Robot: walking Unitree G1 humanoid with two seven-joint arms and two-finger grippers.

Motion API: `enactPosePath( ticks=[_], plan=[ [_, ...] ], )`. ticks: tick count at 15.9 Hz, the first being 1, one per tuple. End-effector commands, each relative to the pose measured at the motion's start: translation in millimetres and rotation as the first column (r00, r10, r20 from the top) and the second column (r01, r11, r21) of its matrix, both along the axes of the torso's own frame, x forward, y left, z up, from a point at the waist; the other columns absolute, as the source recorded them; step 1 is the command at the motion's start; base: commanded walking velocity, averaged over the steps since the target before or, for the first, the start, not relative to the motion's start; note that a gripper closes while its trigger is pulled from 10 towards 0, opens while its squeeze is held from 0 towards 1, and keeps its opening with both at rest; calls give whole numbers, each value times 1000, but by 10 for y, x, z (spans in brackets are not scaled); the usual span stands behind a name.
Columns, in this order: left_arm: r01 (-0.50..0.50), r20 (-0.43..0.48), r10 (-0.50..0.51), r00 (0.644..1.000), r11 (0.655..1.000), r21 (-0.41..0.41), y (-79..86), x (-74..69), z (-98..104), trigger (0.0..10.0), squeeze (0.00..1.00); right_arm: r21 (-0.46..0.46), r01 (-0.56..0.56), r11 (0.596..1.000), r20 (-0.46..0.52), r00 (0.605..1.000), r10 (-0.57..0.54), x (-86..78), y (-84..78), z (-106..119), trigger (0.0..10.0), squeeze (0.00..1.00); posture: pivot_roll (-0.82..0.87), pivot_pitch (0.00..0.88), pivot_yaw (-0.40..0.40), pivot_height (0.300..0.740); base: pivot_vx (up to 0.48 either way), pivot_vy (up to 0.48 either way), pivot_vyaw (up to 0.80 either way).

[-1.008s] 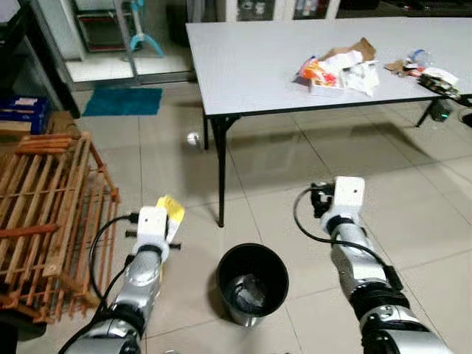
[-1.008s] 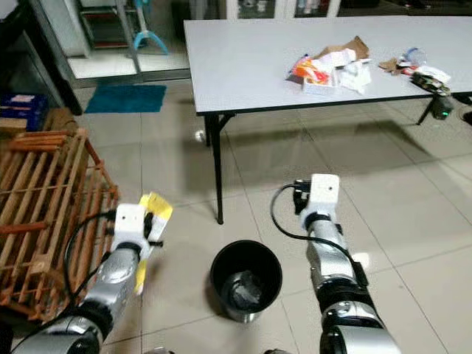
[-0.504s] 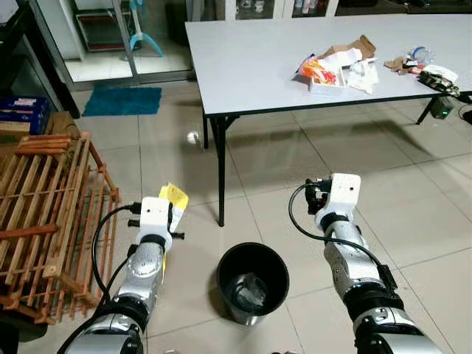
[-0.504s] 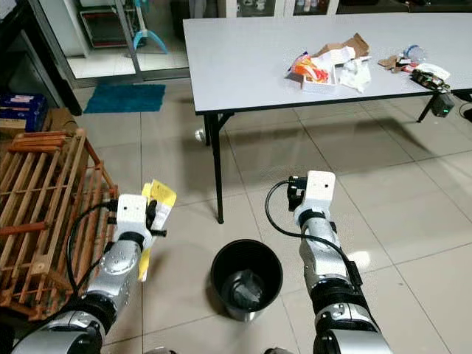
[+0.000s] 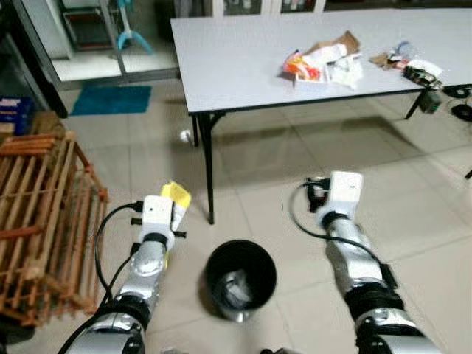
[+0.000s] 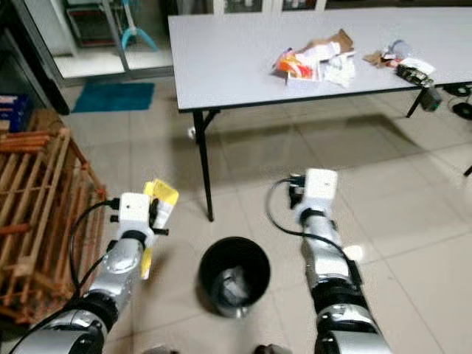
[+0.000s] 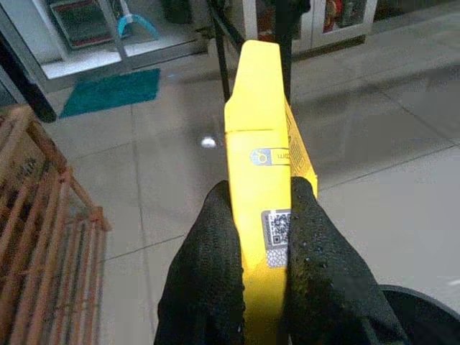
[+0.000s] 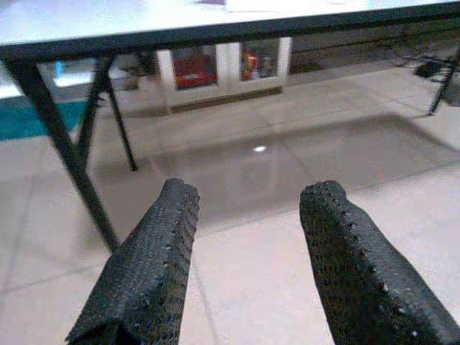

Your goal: Picking trash to rubbish bin

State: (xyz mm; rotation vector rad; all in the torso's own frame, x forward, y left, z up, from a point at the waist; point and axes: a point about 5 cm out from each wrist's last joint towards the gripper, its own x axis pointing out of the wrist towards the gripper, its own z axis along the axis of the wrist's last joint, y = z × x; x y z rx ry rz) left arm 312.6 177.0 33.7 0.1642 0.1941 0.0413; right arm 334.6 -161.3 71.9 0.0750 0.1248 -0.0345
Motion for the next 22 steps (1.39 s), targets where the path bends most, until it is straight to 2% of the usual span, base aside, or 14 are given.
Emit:
enactPosePath(
  ticks=[1,5,9,16,22],
  plan=[
    [-11,-1,11,1000,1000,10,37,6,10,10000,0,5,-17,1000,-7,1000,17,-9,53,-9,10000,0,18,49,5,740,0,-472,0],
    [-11,-1,11,1000,1000,7,41,9,14,10000,0,5,-20,1000,-10,1000,20,-11,52,-6,10000,0,16,47,5,740,0,-465,0],
    [9,-26,-9,1000,1000,-22,19,1,-16,10000,0,4,-23,1000,-14,1000,23,-16,59,-9,10000,0,15,43,9,740,0,0,0],
    [18,-41,-19,999,1000,-23,-23,56,12,10000,0,4,-17,1000,-12,1000,17,-26,49,-5,10000,0,6,33,13,740,0,0,0],
    [9,-50,-10,999,1000,-12,-9,48,0,10000,0,1,-22,1000,-14,1000,22,-22,51,-3,10000,0,10,40,7,740,349,0,0]
  ],
)
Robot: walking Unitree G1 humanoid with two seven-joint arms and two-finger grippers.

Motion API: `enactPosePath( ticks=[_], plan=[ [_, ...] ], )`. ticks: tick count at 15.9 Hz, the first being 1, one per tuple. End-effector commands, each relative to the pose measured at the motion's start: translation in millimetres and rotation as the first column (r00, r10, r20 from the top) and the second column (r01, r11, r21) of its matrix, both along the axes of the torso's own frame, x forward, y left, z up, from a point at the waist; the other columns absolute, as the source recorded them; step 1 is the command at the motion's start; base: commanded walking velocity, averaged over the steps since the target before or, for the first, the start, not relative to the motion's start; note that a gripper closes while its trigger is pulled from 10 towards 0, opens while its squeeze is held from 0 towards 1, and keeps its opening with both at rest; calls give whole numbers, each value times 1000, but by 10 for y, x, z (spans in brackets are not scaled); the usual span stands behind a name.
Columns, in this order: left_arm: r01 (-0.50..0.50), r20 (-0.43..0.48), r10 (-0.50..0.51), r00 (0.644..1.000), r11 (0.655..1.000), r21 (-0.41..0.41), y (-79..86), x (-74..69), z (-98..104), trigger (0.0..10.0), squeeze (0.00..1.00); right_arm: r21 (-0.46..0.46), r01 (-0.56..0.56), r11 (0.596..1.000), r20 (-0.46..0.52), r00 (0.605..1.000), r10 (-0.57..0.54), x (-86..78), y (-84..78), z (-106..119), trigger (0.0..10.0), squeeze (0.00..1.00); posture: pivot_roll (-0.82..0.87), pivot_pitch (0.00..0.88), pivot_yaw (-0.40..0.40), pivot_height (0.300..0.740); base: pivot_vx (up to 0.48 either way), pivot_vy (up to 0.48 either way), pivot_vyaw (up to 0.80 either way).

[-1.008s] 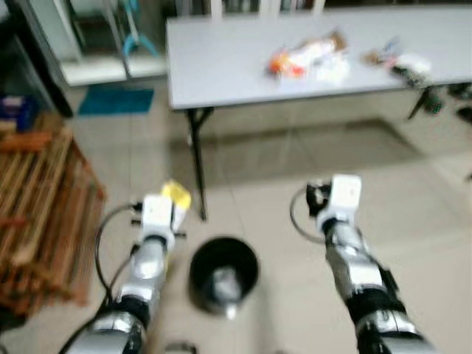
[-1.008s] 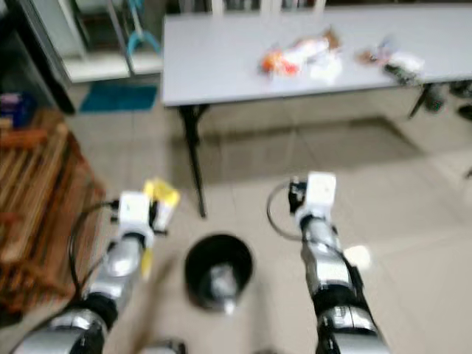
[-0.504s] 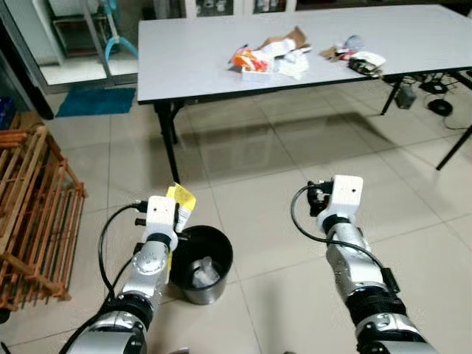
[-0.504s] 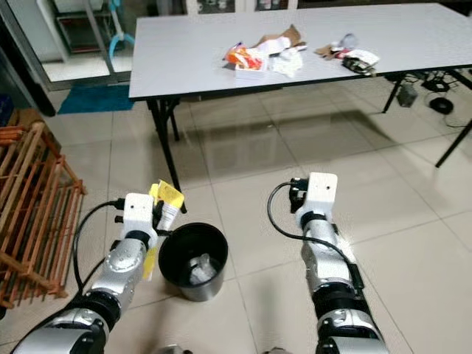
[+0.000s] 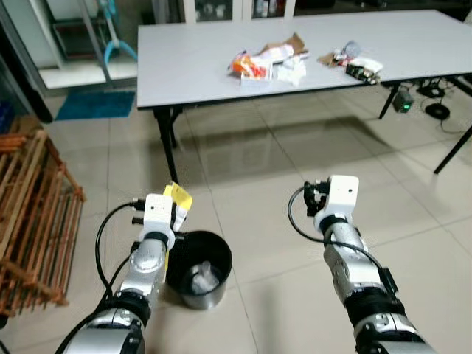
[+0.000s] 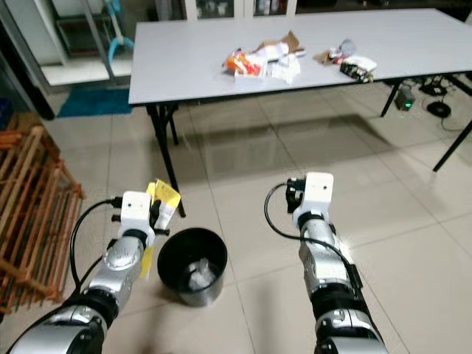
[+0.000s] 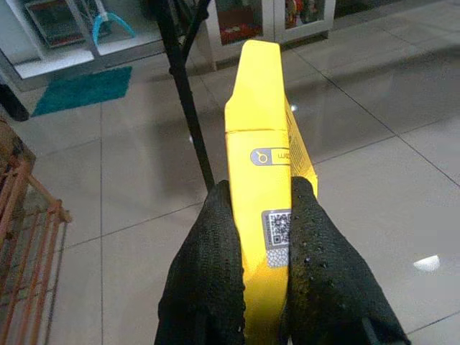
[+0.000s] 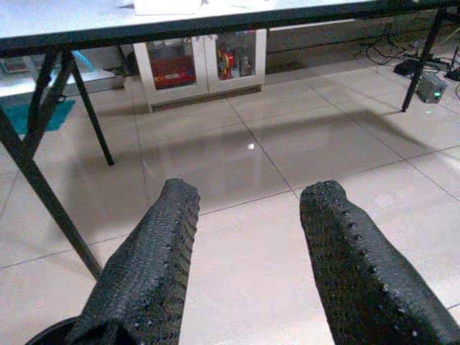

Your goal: Picking trash to rubbish bin

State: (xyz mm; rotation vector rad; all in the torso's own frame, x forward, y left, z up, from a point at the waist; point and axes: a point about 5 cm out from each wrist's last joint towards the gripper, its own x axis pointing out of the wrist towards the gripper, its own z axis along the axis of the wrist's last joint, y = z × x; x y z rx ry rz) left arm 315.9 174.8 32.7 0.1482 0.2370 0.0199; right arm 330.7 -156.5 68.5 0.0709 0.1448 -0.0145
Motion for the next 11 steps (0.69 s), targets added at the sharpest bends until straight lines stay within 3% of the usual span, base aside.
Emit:
enactPosePath(
  ticks=[1,11],
  plan=[
    [-7,-6,7,1000,1000,8,16,14,9,10000,0,3,-3,1000,5,1000,3,18,4,32,10000,0,12,41,6,740,375,0,0],
    [-6,-4,6,1000,1000,7,17,2,1,10000,0,2,-7,1000,5,1000,7,24,12,38,10000,0,12,44,5,740,356,0,0]
  ],
)
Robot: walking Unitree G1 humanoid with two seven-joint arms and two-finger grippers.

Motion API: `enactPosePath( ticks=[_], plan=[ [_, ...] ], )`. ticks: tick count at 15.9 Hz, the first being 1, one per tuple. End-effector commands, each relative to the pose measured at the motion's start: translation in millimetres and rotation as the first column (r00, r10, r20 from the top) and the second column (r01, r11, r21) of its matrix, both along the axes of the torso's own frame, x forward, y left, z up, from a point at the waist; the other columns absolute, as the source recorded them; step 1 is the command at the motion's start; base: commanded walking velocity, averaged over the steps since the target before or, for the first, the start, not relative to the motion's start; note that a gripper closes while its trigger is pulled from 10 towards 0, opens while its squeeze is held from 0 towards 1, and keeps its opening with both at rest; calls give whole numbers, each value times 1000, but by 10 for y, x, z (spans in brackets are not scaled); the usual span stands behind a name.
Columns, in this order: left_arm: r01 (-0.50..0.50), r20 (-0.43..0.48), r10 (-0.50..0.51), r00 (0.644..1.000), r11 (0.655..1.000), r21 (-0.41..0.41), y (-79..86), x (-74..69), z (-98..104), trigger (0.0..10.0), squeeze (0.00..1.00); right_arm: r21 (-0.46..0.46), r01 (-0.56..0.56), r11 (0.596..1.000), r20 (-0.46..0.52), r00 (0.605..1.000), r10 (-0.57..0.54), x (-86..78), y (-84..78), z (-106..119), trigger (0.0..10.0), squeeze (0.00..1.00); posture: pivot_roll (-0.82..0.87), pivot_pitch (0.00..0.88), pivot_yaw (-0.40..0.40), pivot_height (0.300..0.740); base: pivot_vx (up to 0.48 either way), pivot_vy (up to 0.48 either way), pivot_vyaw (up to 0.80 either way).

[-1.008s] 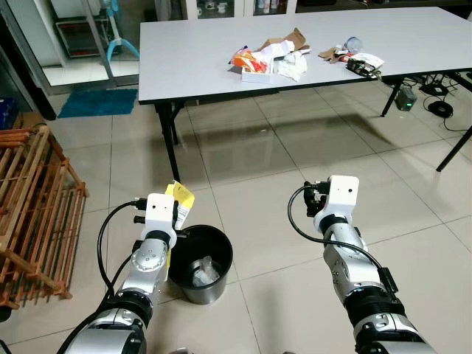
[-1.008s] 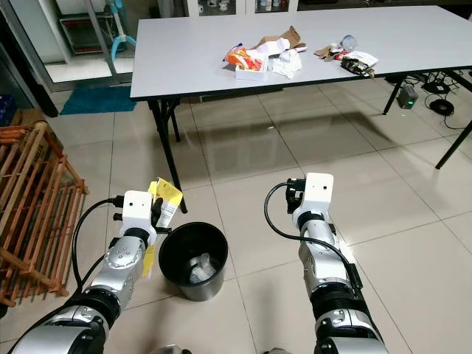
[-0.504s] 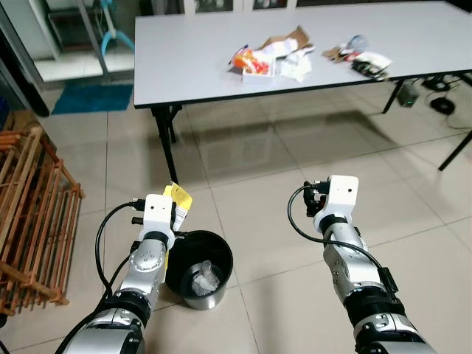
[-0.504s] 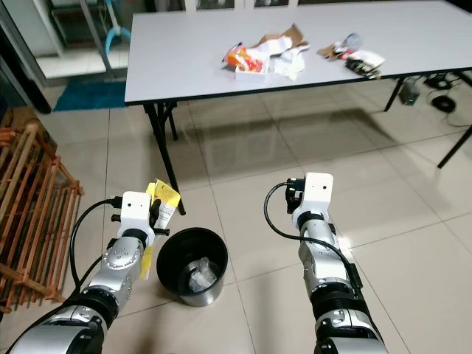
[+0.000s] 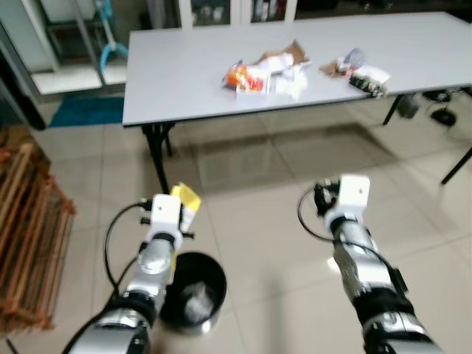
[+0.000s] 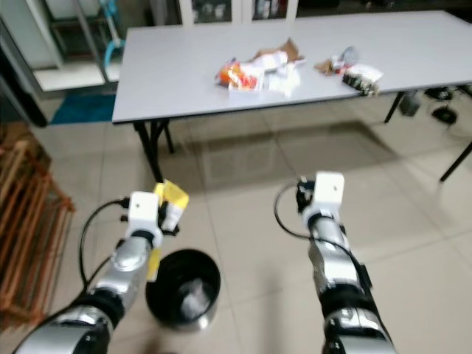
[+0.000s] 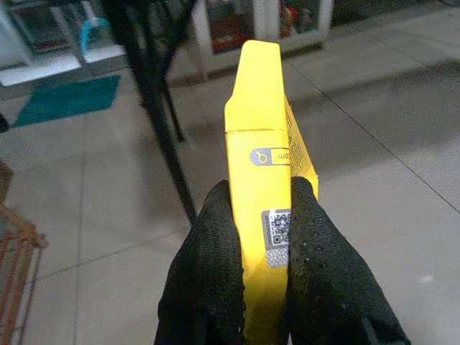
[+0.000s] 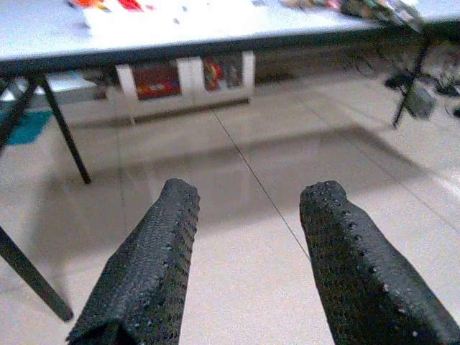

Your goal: Picking trash to rubbish bin

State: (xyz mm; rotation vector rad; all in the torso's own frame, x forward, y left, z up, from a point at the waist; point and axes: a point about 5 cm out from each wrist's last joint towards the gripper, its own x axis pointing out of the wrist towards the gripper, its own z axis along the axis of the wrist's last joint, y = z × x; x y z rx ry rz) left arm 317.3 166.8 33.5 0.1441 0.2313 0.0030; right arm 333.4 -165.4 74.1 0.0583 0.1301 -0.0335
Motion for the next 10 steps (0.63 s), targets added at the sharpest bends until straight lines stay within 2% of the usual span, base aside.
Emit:
enactPosePath(
  ticks=[1,2,7,9,10],
  plan=[
    [-21,-3,21,1000,1000,8,92,-10,-2,10000,0,16,-26,1000,-9,1000,26,-3,102,-17,10000,0,13,44,5,740,277,0,0],
    [-20,1,20,1000,1000,4,89,-9,2,10000,0,16,-26,1000,-9,1000,26,-3,103,-17,10000,0,13,46,5,740,251,0,0],
    [-6,4,6,1000,1000,-4,57,-7,4,10000,0,17,-31,999,-12,999,31,-3,110,-16,10000,0,13,47,4,740,0,0,0],
    [12,-41,-12,999,1000,-11,14,-12,-41,10000,0,16,-31,999,-12,999,31,-3,111,-17,10000,0,13,42,3,740,0,0,0],
    [27,-96,-30,995,999,-40,-37,-23,-97,10000,0,15,-32,999,-13,999,32,1,112,-15,10000,0,12,42,3,740,0,0,0]
  ],
)
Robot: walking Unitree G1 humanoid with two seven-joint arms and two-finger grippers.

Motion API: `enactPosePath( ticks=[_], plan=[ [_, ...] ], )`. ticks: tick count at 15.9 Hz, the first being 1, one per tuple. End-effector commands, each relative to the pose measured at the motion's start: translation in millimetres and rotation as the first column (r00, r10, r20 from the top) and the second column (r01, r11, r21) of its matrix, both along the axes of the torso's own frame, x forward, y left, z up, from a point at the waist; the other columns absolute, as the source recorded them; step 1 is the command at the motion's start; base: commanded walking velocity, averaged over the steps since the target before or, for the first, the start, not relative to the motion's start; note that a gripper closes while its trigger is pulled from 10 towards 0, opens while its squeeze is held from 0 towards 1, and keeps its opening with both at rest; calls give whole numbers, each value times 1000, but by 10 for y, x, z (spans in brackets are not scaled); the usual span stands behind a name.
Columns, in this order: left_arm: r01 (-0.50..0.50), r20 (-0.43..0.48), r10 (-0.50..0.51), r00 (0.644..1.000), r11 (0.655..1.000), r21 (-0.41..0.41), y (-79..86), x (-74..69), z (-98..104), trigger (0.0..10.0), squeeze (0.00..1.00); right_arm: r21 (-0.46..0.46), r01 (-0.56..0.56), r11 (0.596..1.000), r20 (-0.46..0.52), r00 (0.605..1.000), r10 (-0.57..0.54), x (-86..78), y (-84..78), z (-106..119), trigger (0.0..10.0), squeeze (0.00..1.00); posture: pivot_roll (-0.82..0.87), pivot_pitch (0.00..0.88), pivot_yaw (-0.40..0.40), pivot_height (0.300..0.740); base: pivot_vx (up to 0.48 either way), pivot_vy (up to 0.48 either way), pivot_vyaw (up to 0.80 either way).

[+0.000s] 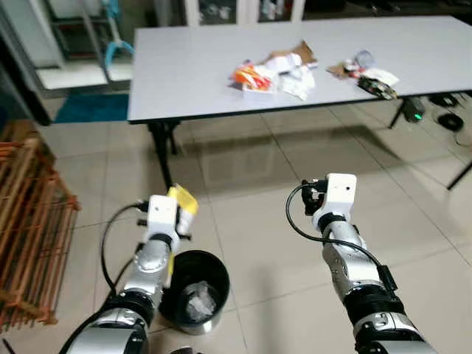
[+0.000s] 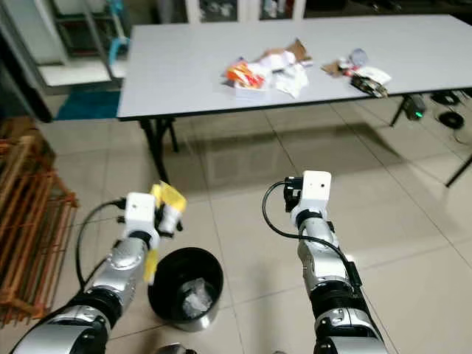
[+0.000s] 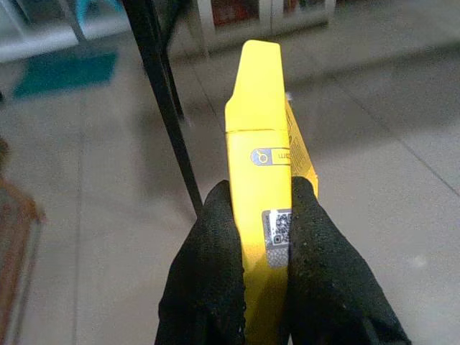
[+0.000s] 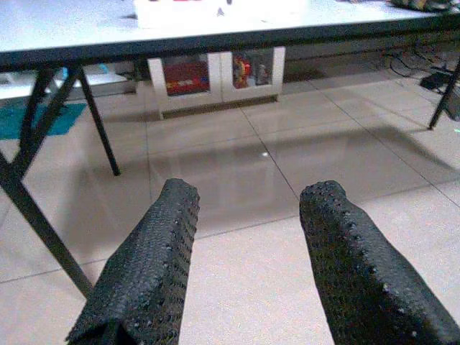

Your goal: Picking trash to rubbish bin

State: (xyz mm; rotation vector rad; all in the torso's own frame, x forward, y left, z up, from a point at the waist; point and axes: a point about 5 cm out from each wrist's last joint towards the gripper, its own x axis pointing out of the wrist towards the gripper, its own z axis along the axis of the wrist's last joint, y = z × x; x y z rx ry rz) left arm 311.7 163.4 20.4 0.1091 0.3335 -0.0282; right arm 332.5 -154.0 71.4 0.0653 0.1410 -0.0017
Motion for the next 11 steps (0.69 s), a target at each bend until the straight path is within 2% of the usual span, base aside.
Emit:
enactPosePath(
  ticks=[1,3,6,11],
  plan=[
    [6,-69,-8,998,999,-35,-69,21,-34,10000,0,5,-1,1000,-2,1000,1,12,-2,13,10000,0,0,41,6,740,0,0,0],
    [10,-86,-13,996,999,-35,-129,77,1,10000,0,3,3,1000,1,1000,-3,12,-10,21,10000,0,-15,42,10,740,0,0,0],
    [22,-47,-23,999,999,-28,-204,221,161,10000,0,3,10,1000,6,1000,-10,6,-19,28,10000,0,-28,47,15,740,0,0,0],
    [22,-41,-23,999,1000,-18,-207,294,241,10000,0,7,15,1000,4,1000,-15,-16,-13,12,10000,0,-39,53,23,740,0,0,0]
  ],
)
